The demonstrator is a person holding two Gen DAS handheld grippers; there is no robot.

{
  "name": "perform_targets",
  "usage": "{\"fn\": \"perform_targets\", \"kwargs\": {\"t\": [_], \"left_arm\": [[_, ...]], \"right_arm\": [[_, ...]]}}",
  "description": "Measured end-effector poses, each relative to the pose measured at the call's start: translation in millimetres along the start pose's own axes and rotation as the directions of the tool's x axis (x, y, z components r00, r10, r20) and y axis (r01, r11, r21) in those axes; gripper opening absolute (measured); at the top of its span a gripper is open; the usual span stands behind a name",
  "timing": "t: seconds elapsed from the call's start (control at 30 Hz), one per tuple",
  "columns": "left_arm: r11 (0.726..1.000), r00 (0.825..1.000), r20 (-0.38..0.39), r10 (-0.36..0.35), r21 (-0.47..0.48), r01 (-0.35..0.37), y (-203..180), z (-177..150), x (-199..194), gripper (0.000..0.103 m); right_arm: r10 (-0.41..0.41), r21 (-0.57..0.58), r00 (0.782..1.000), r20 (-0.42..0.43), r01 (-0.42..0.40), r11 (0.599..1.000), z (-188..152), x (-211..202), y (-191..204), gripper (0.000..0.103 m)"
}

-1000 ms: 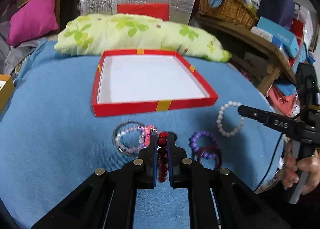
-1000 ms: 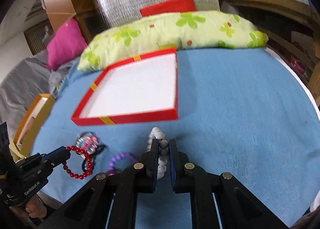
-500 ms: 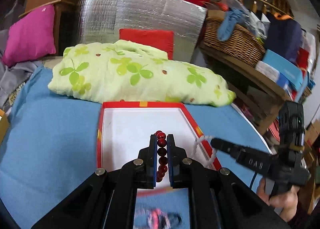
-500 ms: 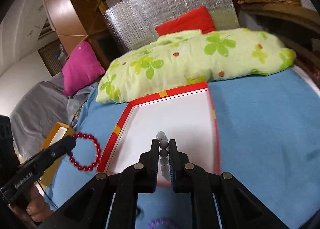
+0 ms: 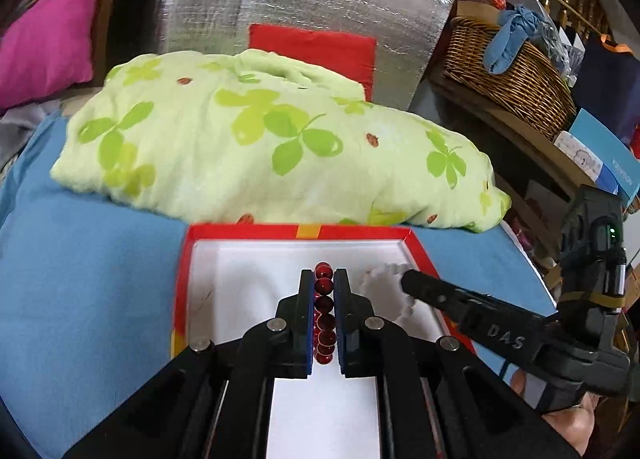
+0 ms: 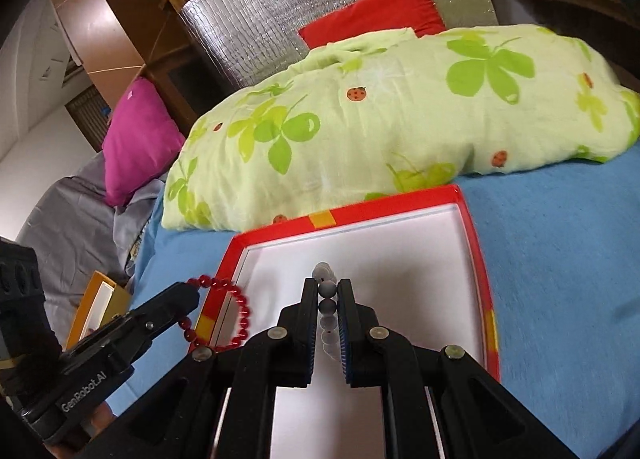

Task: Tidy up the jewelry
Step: 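Carry both bracelets into the red box and open both tools, then grasp the dark maroon bangle with the right tool while the left tool grasps the black hair tie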

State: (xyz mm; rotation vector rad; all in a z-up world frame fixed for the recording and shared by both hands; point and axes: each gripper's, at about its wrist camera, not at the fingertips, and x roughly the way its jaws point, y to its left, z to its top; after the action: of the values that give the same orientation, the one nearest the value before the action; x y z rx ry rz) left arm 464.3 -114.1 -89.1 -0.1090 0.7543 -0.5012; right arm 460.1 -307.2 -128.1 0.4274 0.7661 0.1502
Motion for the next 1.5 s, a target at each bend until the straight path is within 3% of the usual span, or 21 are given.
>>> {"fn": "perform_targets", "kwargs": {"t": [0.13, 0.23, 0.37, 0.4, 0.47, 0.5, 0.53, 0.57, 0.6, 0.73, 0.8, 0.93, 1.2, 1.37, 1.5], "left_arm": [[1.0, 1.0, -0.005, -0.024, -0.011, 0.024, 4.0, 6.4, 18.6, 0.01], [0.999, 0.996, -0.085, 0.036, -0.009, -0.037, 17.7, -2.9, 45.3, 0.01], [0.989, 0.976, -0.17, 0.138, -0.021, -0.143, 30.4, -10.6, 62.1, 0.01], [0.989, 0.974, -0.177, 0.142, -0.014, -0.147, 28.9, -10.9, 62.1, 0.014], [0.99, 0.973, -0.184, 0.138, 0.011, -0.139, 22.9, -12.1, 59.1, 0.034], [0.988, 0.972, -0.177, 0.152, 0.02, -0.15, 19.7, -13.1, 54.4, 0.041], [0.985, 0.971, -0.169, 0.17, 0.025, -0.169, 18.1, -14.5, 49.1, 0.051], [0.981, 0.969, -0.154, 0.193, 0.024, -0.191, 16.1, -15.8, 40.4, 0.054], [0.978, 0.968, -0.138, 0.208, 0.021, -0.207, 13.9, -17.4, 29.5, 0.054], [0.969, 0.961, -0.121, 0.248, 0.032, -0.246, 7.1, -30.5, -9.3, 0.059], [0.954, 0.95, -0.095, 0.298, 0.062, -0.293, 0.5, -44.1, -33.5, 0.06], [0.933, 0.934, -0.034, 0.357, 0.066, -0.354, -9.2, -77.4, -78.5, 0.071], [0.886, 0.894, 0.027, 0.448, 0.124, -0.448, -30.5, -158.4, -143.8, 0.076], [0.907, 0.911, 0.038, 0.411, 0.081, -0.413, -27.3, -189.3, -174.7, 0.081], [0.911, 0.914, 0.008, 0.406, 0.07, -0.406, -20.7, -210.6, -178.8, 0.081]], "right_arm": [[0.02, 0.036, 1.0, -0.001, -0.02, 0.999, 15.6, 17.8, -5.1, 0.011], [-0.009, 0.03, 1.0, -0.026, 0.01, 1.0, 19.4, 34.1, -6.7, 0.011], [-0.096, 0.066, 0.993, -0.068, 0.1, 0.993, 18.5, 42.9, -21.1, 0.012], [-0.125, 0.073, 0.989, -0.077, 0.131, 0.989, 18.2, 42.0, -24.8, 0.014], [-0.127, 0.09, 0.988, -0.087, 0.135, 0.987, 18.2, 38.8, -29.7, 0.016], [-0.118, 0.1, 0.987, -0.106, 0.129, 0.987, 18.2, 36.7, -31.6, 0.021], [-0.117, 0.103, 0.986, -0.116, 0.129, 0.986, 17.7, 34.3, -32.5, 0.035], [-0.129, 0.101, 0.985, -0.119, 0.141, 0.985, 16.6, 30.1, -32.6, 0.049], [-0.145, 0.092, 0.985, -0.098, 0.154, 0.984, 14.6, 21.0, -32.3, 0.053], [-0.138, 0.064, 0.989, -0.045, 0.141, 0.988, 5.7, -17.3, -28.5, 0.053], [-0.13, 0.07, 0.991, -0.008, 0.13, 0.989, -6.3, -46.3, -27.4, 0.053], [-0.161, 0.001, 0.987, 0.01, 0.161, 0.987, -30.7, -84.4, -14.1, 0.053], [-0.207, -0.158, 0.977, 0.047, 0.212, 0.964, -115.1, -153.3, 19.8, 0.055], [-0.212, -0.25, 0.977, 0.036, 0.214, 0.944, -174.0, -182.5, 36.9, 0.061], [-0.217, -0.274, 0.976, -0.012, 0.205, 0.94, -201.6, -186.3, 33.8, 0.061]]}}
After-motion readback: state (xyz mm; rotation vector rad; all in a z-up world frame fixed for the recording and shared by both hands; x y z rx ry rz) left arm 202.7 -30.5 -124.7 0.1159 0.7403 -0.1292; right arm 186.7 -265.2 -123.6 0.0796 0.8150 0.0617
